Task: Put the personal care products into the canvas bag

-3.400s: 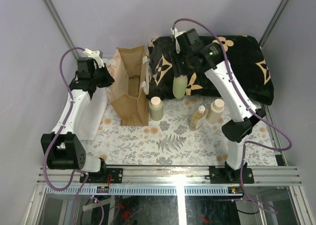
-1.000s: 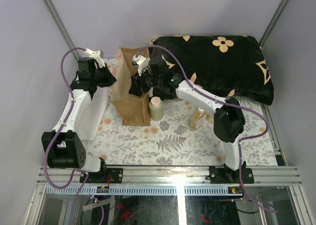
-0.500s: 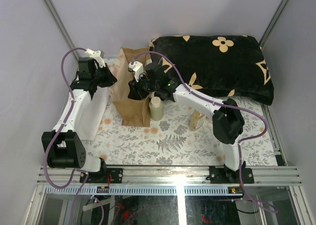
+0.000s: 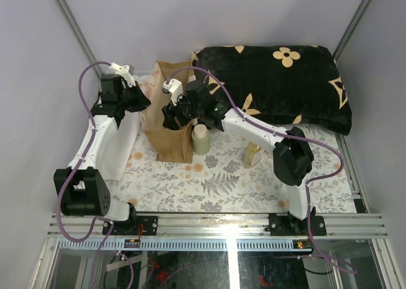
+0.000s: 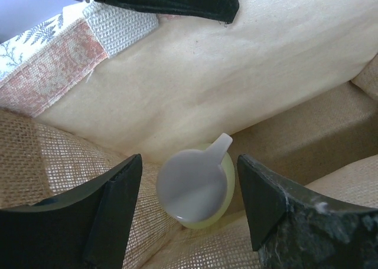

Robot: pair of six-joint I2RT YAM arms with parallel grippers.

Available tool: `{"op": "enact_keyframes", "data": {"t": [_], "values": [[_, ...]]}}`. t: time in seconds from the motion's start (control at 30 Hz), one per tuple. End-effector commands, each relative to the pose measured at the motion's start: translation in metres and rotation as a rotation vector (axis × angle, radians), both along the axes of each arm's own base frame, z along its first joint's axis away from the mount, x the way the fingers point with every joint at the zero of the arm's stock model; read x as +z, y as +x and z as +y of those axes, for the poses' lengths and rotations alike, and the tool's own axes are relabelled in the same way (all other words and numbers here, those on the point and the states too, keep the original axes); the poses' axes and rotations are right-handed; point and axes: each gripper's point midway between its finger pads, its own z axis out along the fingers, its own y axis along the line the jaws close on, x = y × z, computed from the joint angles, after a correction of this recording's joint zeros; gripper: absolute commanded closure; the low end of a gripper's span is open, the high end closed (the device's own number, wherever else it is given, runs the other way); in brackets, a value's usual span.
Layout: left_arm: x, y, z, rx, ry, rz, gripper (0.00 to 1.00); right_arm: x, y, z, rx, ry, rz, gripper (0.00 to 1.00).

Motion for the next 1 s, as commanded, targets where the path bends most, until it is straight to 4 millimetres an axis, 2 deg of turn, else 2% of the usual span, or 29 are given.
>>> {"op": "enact_keyframes", "data": {"t": [0.0, 0.1, 0.2, 0.3, 0.37, 0.43, 0.53, 0.6, 0.77, 0.97], "values": [[0.006, 0.005, -0.004, -0.014, -0.016, -0.039, 1.0, 0.059, -0.005, 0.003, 0.01, 0.067, -0.079, 0.27], [0.006, 0.005, -0.005, -0.014, -0.018, -0.039, 1.0, 0.092, -0.005, -0.011, -0.039, 0.093, -0.133, 0.25], [0.005, 0.005, -0.004, -0.014, -0.017, -0.037, 1.0, 0.151, -0.002, -0.036, -0.146, 0.154, -0.226, 0.18], [0.008, 0.005, -0.007, -0.027, -0.022, -0.046, 1.0, 0.21, -0.002, -0.077, -0.288, 0.223, -0.359, 0.0], [0.009, 0.006, -0.007, -0.027, -0.024, -0.052, 1.0, 0.226, -0.003, -0.105, -0.373, 0.225, -0.423, 0.0], [0.01, 0.007, -0.006, -0.019, -0.017, -0.063, 1.0, 0.217, 0.0, -0.131, -0.46, 0.141, -0.437, 0.01], [0.012, 0.01, 0.0, 0.002, 0.01, -0.079, 1.0, 0.184, 0.003, -0.168, -0.583, -0.054, -0.39, 0.01], [0.014, 0.012, 0.003, 0.015, 0.028, -0.09, 1.0, 0.164, -0.002, -0.19, -0.652, -0.137, -0.342, 0.01], [0.018, 0.016, 0.005, 0.015, 0.046, -0.098, 1.0, 0.137, -0.026, -0.246, -0.903, -0.227, -0.154, 0.01], [0.014, 0.022, 0.001, -0.008, 0.033, -0.089, 1.0, 0.102, -0.047, -0.286, -1.163, -0.315, 0.066, 0.01]]}}
